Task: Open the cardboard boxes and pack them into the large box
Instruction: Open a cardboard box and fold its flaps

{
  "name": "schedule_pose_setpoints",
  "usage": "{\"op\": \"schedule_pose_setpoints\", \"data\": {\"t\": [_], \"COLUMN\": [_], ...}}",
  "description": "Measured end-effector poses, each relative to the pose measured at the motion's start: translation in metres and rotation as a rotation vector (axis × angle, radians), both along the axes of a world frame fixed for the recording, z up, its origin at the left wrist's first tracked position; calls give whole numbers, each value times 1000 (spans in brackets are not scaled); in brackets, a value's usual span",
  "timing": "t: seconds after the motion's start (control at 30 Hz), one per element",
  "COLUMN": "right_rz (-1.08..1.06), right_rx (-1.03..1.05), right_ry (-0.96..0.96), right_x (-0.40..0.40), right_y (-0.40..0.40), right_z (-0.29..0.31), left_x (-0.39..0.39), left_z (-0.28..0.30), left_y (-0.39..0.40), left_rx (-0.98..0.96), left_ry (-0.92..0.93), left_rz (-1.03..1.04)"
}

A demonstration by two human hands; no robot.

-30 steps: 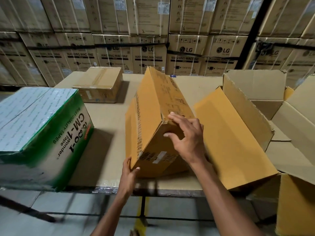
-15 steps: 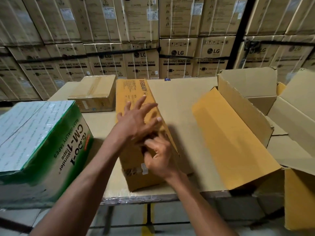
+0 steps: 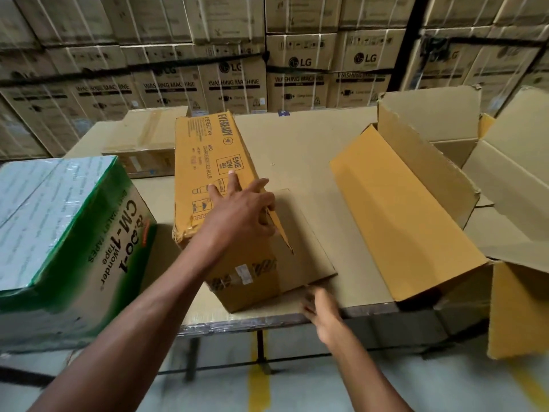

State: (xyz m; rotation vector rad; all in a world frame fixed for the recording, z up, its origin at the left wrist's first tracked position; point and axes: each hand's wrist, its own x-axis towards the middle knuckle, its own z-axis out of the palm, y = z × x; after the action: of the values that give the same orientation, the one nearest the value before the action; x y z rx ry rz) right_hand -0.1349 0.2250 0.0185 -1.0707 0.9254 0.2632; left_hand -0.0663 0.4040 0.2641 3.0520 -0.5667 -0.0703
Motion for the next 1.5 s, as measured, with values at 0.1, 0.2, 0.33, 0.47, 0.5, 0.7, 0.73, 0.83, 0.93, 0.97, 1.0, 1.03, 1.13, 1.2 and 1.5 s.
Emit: {"op": "schedule_pose_setpoints", "data": {"t": [0.1,0.2,0.33,0.47,0.5,0.7,0.73,0.83,0.93,0.97,1.0,1.03,1.13,1.2,1.5], "right_rz": [53,37,-20,-105,-111,-224,-229,-229,-200,-202,-206,-210,-226,-230,-354], "right_rx": [217,378,237,-13,-74,-250,-304,-492,-674,-708,-734,-752,-776,-785,-629], "right_ry": [24,-19,-23,-72,-92,-352,-392,-491,-552,-569,-569,-569,-564,-552,-475], "right_x": [14,25,33,43,44,41,37,26,15,13,12,10,6,1,-18], "right_y": [10,24,37,44,43,10,4,-16,-32,-35,-38,-41,-44,-46,-56], "right_z": [-19,-17,-18,-22,-16,36,48,63,71,72,74,76,79,75,54], "left_x": [-4,-8,-12,-19,-20,-34,-37,-45,-50,-53,-56,-59,-75,-85,-99], "left_z": [3,6,2,-1,-3,-15,-23,-60,-100,-114,-129,-143,-177,-193,-210], "left_y": [9,21,52,89,99,144,146,149,151,152,151,150,139,132,123], "left_rx": [-28,-51,-105,-244,-314,-803,-851,-971,-1072,-1089,-1110,-1144,-1265,-1248,-1163], "left_ry": [21,2,-47,-109,-131,-237,-240,-221,-190,-174,-143,-90,68,90,81], "left_rz": [9,12,1,-29,-50,-37,-15,42,142,176,209,238,318,336,483]}}
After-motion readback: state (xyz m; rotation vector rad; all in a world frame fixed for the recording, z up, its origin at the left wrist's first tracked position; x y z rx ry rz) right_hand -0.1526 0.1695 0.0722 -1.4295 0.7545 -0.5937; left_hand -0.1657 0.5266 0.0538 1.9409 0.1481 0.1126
